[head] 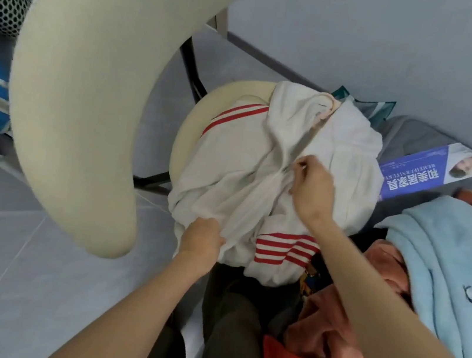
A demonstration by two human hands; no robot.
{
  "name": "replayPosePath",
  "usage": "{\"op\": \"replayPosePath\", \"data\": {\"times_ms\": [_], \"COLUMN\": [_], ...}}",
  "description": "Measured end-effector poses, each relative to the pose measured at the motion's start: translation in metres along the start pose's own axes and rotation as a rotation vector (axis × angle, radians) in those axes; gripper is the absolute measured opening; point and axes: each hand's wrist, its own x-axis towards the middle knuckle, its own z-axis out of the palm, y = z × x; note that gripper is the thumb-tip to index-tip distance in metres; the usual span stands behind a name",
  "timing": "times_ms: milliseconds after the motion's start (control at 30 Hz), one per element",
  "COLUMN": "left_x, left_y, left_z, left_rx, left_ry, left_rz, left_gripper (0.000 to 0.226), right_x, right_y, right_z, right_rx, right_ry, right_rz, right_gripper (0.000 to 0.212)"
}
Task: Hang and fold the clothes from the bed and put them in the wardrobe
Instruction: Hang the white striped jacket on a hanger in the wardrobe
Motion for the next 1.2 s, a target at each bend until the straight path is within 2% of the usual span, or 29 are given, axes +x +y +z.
{"op": "replayPosePath", "data": {"times_ms": [67,200,333,400,533,600,667,733,767,867,967,1000,1067,1133,1200], "left_x": [0.001,0.011,0.029,0.045,0.076,0.083,0.081,0.085,0.088,0.106,0.118,0.123,0.137,0.152,0.168], "left_y": [-0.004,0.006,0.057,0.09,0.133,0.135,0.128,0.122,0.12,0.117,0.122,0.127,0.141,0.156,0.17], "left_z": [0.004,0.006,-0.01,-0.019,-0.031,-0.027,-0.014,-0.002,0.001,0.004,-0.005,-0.009,-0.022,-0.037,-0.051], "left_rx": [0.078,0.251,0.114,0.027,-0.084,-0.119,-0.18,-0.252,-0.253,-0.122,-0.189,-0.256,-0.406,-0.525,-0.632], "left_ry": [-0.065,-0.128,0.117,0.23,0.311,0.314,0.281,0.214,0.17,0.014,-0.063,-0.065,-0.041,0.013,0.058], "left_rz": [-0.02,0.038,0.222,0.324,0.444,0.443,0.42,0.383,0.348,0.265,0.241,0.234,0.186,0.146,0.125], "left_gripper": [0.024,0.02,0.039,0.038,0.018,0.027,0.036,0.04,0.039,0.027,0.025,0.029,0.024,0.03,0.033], "right_x": [0.031,0.055,0.057,0.062,0.073,0.08,0.084,0.095,0.101,0.117,0.135,0.14,0.148,0.149,0.15], "right_y": [0.003,0.014,0.025,0.03,0.04,0.046,0.05,0.054,0.055,0.06,0.062,0.065,0.071,0.078,0.084], "right_z": [-0.021,-0.036,-0.034,-0.037,-0.044,-0.046,-0.043,-0.041,-0.039,-0.031,-0.026,-0.025,-0.02,-0.017,-0.02], "right_rx": [0.043,0.061,0.182,0.212,0.148,0.028,0.021,0.174,0.215,0.154,0.165,0.122,-0.195,-0.545,-0.686], "right_ry": [0.109,0.039,0.021,-0.02,-0.153,-0.144,-0.066,0.009,0.0,-0.154,-0.241,-0.276,-0.331,-0.292,-0.213], "right_rz": [0.061,0.052,0.049,0.037,-0.021,-0.068,-0.047,0.105,0.14,0.033,-0.017,-0.008,-0.02,-0.04,-0.006], "right_gripper": [0.018,0.017,0.011,0.009,0.012,0.013,0.013,0.015,0.015,0.017,0.025,0.026,0.027,0.03,0.023]}}
